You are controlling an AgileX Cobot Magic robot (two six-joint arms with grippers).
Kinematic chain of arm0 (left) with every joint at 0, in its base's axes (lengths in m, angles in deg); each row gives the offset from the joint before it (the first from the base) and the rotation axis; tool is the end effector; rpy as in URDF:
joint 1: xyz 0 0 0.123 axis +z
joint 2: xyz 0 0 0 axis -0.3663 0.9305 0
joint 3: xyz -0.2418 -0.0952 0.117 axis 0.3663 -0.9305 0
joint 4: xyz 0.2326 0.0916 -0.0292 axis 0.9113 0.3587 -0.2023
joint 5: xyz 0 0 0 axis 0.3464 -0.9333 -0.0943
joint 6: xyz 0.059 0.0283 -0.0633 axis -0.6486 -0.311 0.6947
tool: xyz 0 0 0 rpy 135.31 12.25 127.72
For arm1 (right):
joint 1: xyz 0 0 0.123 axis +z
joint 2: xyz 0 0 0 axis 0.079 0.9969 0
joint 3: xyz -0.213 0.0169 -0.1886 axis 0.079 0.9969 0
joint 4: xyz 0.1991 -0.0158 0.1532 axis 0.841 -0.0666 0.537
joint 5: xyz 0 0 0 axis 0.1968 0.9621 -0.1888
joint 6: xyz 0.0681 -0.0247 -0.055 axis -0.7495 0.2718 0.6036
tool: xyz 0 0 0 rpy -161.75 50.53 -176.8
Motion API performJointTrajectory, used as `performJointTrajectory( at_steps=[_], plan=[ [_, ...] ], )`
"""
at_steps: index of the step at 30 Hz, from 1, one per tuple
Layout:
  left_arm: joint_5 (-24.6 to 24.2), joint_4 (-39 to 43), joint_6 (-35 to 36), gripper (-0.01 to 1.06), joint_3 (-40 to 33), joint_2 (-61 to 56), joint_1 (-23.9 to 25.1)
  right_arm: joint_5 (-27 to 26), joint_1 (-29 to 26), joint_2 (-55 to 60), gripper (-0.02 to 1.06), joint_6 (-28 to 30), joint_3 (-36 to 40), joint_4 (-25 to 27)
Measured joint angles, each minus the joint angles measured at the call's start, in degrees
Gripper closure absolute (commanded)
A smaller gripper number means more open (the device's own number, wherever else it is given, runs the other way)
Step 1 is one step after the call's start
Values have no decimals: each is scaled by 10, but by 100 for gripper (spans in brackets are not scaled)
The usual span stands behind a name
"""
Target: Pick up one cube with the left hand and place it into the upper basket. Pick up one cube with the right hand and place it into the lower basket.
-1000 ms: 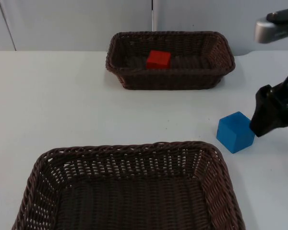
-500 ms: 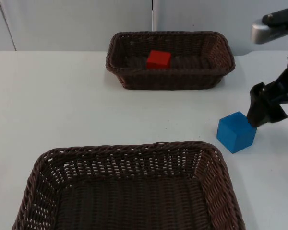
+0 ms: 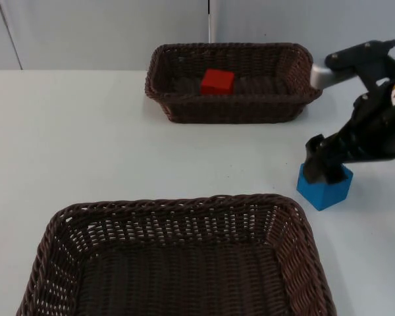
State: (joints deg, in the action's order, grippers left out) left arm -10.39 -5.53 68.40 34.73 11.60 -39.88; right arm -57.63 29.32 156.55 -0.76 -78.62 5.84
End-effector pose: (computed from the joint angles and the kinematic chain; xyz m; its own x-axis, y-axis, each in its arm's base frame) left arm 0.0835 -0.0277 0.3136 -0.5115 0.1132 -0.8518 0.2884 0.9564 -0.0461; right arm 0.3275 0.1484 0.1399 -0.7222 -0.4659 -0.5112 -0.4960 0.8640 -0.0866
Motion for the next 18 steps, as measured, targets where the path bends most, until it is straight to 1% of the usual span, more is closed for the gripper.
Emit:
performJointTrajectory(
  at_steps=[7, 11, 18],
  plan=[
    [0, 0, 0, 20, 0, 0, 0, -35, 0, 48, -1, -3, 0, 0],
    [0, 0, 0, 20, 0, 0, 0, -75, 0, 74, -1, -3, 0, 0],
    [0, 0, 0, 20, 0, 0, 0, -102, 0, 80, 0, -3, 0, 0]
  ],
)
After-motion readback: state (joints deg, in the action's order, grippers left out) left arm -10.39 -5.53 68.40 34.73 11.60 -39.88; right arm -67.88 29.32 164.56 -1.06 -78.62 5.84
